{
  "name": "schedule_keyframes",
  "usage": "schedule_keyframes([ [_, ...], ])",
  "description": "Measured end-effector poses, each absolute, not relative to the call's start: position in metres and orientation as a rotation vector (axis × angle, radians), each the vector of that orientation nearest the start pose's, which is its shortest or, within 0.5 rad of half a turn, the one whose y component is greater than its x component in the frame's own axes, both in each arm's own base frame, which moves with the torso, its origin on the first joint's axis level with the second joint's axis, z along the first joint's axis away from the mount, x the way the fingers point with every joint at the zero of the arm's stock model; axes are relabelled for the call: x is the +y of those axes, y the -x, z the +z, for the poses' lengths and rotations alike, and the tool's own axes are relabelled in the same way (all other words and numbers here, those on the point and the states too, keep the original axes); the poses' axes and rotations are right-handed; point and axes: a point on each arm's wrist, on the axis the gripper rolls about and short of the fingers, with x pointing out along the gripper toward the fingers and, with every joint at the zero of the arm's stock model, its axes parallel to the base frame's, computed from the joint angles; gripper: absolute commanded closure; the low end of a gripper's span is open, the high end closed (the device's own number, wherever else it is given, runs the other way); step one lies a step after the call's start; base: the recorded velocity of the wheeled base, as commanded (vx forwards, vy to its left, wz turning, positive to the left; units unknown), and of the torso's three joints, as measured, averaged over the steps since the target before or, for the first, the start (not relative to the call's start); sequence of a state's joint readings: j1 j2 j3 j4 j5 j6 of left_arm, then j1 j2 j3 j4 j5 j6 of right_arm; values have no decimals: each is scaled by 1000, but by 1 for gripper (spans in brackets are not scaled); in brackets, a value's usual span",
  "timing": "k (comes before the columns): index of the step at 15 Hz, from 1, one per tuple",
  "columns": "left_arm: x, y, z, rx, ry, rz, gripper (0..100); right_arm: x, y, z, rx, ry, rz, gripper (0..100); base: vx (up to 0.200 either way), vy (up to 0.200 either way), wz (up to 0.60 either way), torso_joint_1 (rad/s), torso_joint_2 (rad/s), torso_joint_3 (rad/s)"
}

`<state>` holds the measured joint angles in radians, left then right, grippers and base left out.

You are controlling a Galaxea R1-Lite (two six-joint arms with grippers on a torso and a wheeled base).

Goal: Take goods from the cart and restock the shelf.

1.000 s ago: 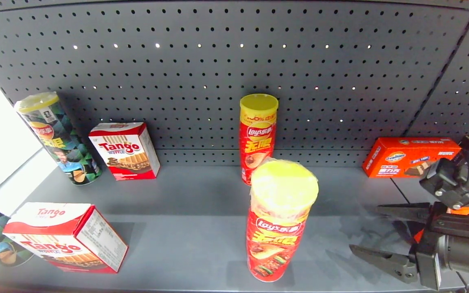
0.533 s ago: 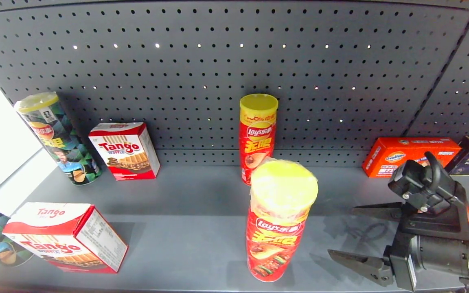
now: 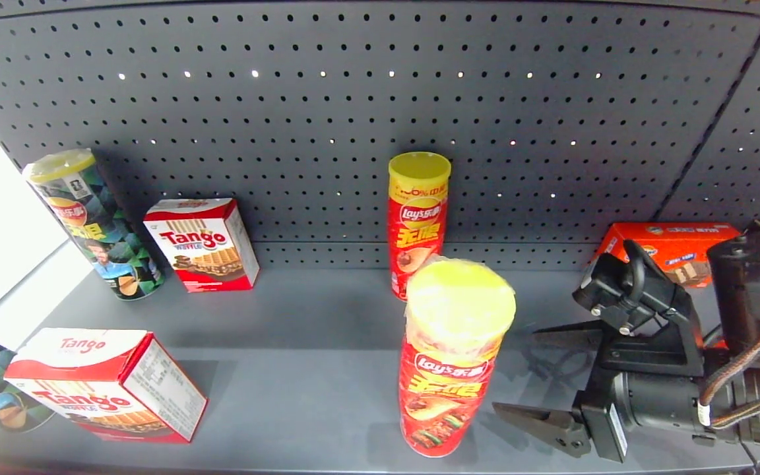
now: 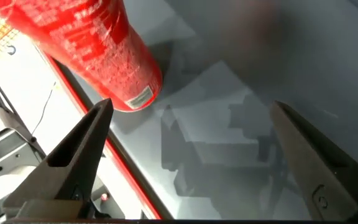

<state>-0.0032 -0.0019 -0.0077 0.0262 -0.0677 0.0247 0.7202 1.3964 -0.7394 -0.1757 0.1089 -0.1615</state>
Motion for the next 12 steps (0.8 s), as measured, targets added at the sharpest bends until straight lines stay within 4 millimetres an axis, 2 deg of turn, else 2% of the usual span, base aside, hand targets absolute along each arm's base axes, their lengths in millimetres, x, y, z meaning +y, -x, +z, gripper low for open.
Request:
schedule_keyframes([
  [8,-1,24,75,16,-24,-71,0,159,-171,198,413,307,867,0,0,0,0,0,0,0],
  [12,-1,24,75,16,-24,-71,0,157,-170,195,423,309,864,0,0,0,0,0,0,0],
])
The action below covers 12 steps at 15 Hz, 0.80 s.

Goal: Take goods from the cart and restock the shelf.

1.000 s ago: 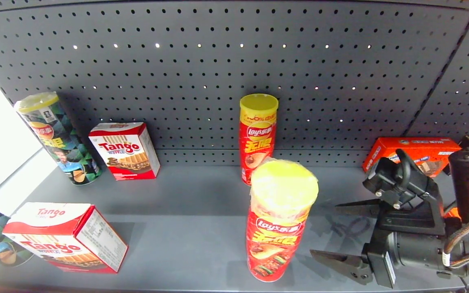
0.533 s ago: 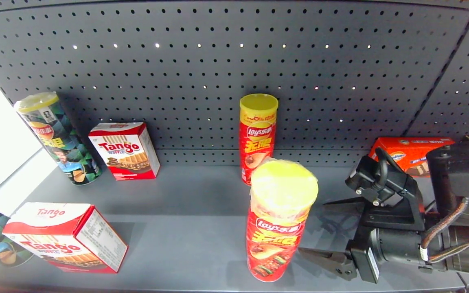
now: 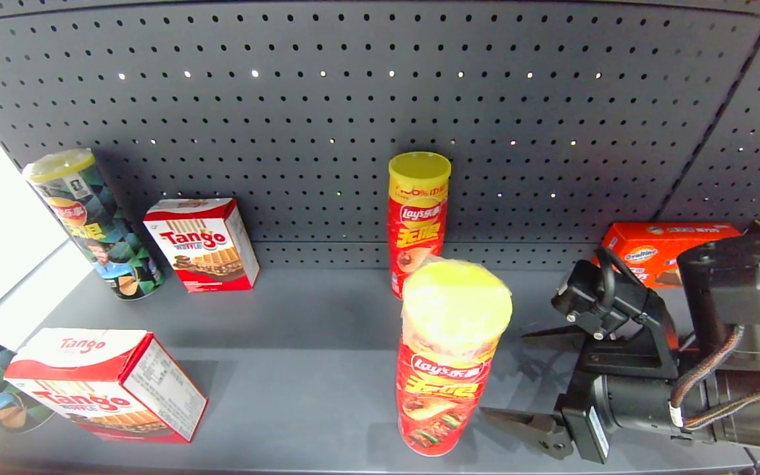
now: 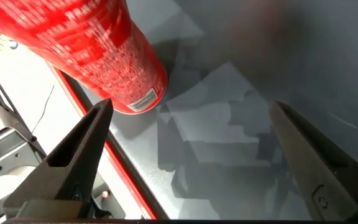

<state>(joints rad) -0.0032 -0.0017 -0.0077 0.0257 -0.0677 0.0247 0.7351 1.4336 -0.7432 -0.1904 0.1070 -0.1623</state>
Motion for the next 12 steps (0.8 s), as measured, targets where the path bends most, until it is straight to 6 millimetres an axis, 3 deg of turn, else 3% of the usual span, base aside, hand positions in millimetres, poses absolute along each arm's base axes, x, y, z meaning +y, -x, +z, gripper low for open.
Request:
schedule_keyframes([
  [12,-1,24,75,16,-24,-73,0,166,-179,198,416,307,866,0,0,0,0,0,0,0],
])
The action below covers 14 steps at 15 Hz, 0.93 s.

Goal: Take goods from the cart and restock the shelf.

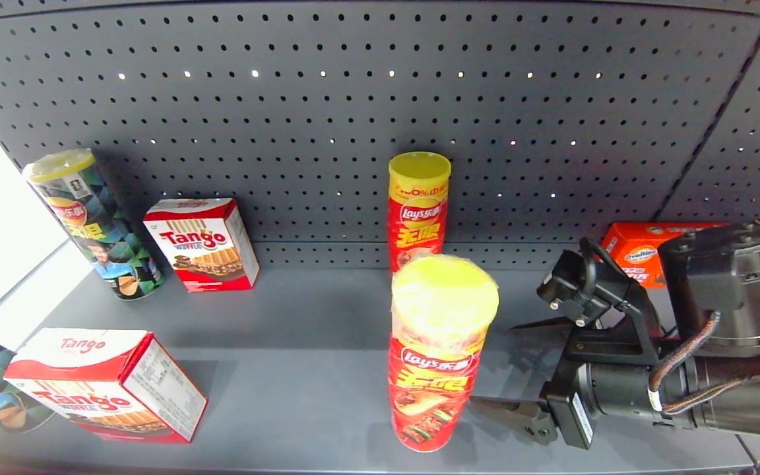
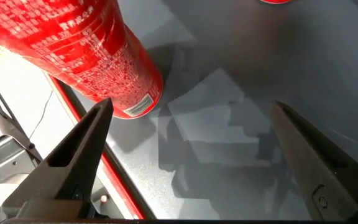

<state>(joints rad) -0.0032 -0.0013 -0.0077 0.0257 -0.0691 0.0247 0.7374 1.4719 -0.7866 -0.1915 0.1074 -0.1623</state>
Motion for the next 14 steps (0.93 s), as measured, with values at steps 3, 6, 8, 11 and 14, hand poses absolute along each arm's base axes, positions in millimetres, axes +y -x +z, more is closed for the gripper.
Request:
schedule_keyframes([
  [3,-1,24,75,16,-24,-72,0,162,-177,198,416,305,860,0,0,0,0,0,0,0],
  [6,-1,24,75,16,-24,-72,0,148,-171,201,396,291,830,0,0,0,0,0,0,0],
  [8,-1,24,75,16,-24,-72,0,125,-166,211,346,260,761,0,0,0,0,0,0,0],
  [11,-1,24,75,16,-24,-73,0,77,-151,233,234,204,582,0,0,0,0,0,0,0],
  [14,-1,24,75,17,-24,-73,0,36,-117,244,115,173,381,0,0,0,0,0,0,0],
])
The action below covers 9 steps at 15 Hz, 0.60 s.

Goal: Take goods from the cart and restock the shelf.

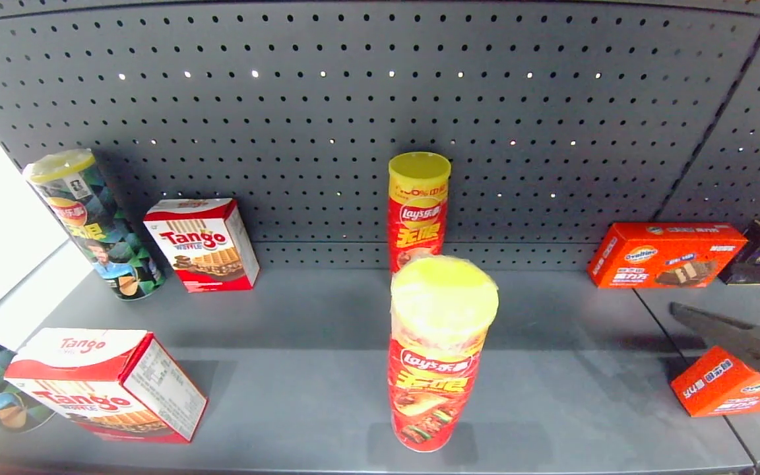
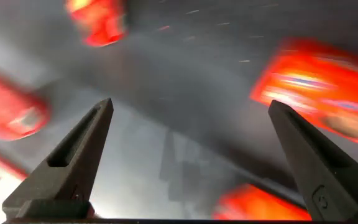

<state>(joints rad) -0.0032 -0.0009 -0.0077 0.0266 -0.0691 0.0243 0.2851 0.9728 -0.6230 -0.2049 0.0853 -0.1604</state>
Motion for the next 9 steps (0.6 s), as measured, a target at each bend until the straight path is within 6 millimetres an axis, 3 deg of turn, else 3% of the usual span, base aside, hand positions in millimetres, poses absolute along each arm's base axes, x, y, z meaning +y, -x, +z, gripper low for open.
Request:
schedule_keyframes([
  [4,-1,23,75,18,-24,-72,0,8,-55,222,4,161,155,0,0,0,0,0,0,0],
  [9,-1,24,75,17,-24,-71,0,-1,11,153,-23,125,-37,0,0,0,0,0,0,0],
])
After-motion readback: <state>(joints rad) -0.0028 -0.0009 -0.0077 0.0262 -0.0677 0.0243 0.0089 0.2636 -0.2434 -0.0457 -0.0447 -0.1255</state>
